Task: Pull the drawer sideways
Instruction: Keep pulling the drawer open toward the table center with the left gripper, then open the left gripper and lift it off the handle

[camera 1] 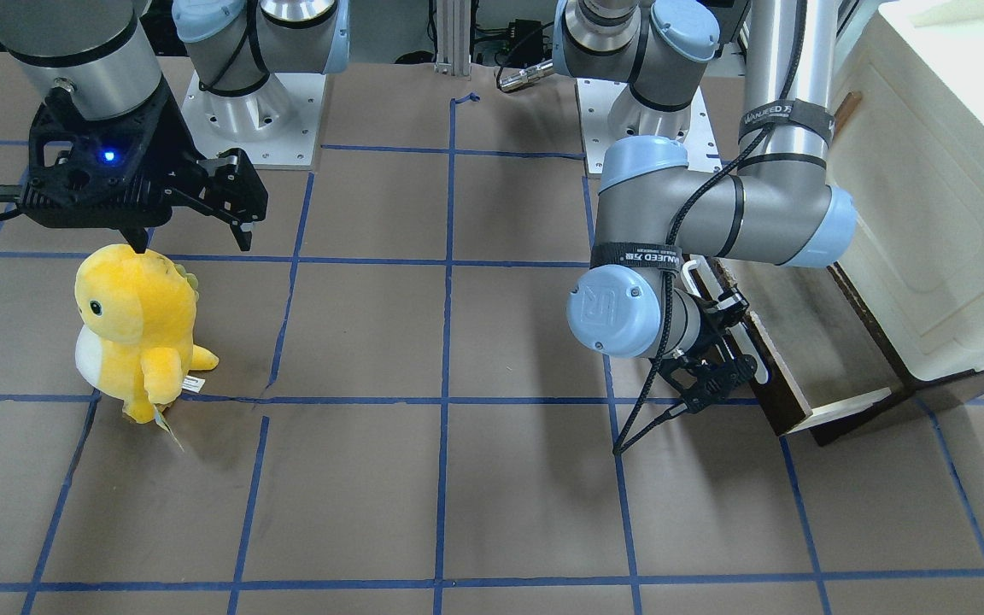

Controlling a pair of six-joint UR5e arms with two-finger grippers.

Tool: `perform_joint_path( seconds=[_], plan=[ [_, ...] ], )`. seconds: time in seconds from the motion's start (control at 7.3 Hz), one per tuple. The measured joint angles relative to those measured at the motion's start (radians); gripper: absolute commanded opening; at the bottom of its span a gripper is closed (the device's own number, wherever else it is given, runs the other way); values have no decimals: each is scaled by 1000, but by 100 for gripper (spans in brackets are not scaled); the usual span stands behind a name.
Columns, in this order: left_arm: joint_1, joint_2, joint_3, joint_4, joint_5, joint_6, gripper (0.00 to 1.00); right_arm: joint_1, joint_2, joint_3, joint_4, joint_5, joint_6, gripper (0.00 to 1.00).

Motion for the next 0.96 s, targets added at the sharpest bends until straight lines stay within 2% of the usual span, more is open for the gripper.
perform_joint_path(
  seconds=[0.14, 0.27, 0.41, 0.55, 0.96],
  plan=[
    [-1, 0, 1, 0, 0, 0, 23, 0, 0, 0, 0, 0, 0, 100],
    [-1, 0, 1, 0, -1, 0, 41, 0, 0, 0, 0, 0, -1, 100],
    [-1, 1, 2, 1, -1, 1, 74, 0, 0, 0, 0, 0, 0, 100],
    [-2, 4, 7, 1, -1, 4, 98, 0, 0, 0, 0, 0, 0, 100],
    [-4, 39, 56, -2, -52, 33, 100, 0, 0, 0, 0, -1, 0, 100]
  ],
)
